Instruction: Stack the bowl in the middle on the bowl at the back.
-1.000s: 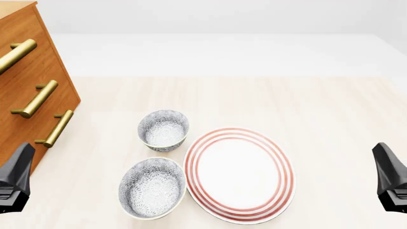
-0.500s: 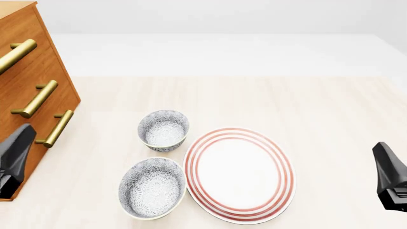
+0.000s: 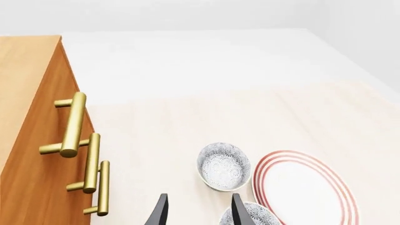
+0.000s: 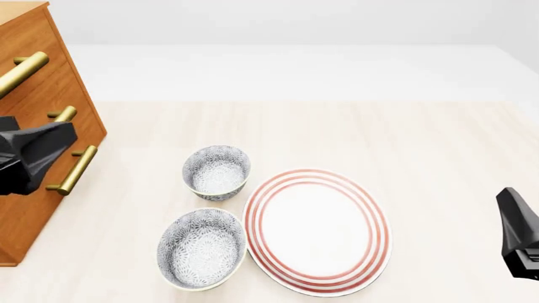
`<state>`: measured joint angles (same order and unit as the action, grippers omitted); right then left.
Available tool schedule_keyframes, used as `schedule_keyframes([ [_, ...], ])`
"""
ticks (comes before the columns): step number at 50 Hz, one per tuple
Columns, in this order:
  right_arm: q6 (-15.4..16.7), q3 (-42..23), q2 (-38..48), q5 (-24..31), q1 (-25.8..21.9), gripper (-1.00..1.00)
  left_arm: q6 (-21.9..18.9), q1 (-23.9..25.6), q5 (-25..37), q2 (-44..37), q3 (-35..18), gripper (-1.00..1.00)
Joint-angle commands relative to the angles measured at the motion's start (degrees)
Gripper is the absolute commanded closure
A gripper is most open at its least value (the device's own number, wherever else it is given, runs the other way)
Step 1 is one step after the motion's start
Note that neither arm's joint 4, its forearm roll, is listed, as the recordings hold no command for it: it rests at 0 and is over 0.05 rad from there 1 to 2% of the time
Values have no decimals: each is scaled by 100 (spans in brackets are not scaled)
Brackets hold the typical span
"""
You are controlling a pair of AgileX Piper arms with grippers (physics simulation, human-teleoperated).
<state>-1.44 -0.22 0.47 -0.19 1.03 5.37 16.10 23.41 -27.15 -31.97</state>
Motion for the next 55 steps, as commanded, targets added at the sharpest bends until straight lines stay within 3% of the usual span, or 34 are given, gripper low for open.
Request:
schedule_keyframes([
  [1, -31, -3, -18, 5, 9, -100, 696, 393, 789, -727, -748, -100],
  [8, -64, -2, -16, 4, 15, -100, 1347, 778, 954, -962, -986, -100],
  [10, -77, -3, -16, 5, 21, -100, 1716, 906, 928, -941, -913, -100],
  [19, -116, -4, -6, -1, 25, -100, 2319, 1195, 809, -871, -626, -100],
  [33, -123, -7, 13, -13, 30, -100, 2326, 1157, 468, -1018, -75, -100],
  [39, -129, -8, 13, -16, 36, -100, 2034, 973, 346, -1297, 62, -100],
  [55, -147, -9, 12, -15, 51, -100, 1888, 907, -97, -1752, 496, -100],
])
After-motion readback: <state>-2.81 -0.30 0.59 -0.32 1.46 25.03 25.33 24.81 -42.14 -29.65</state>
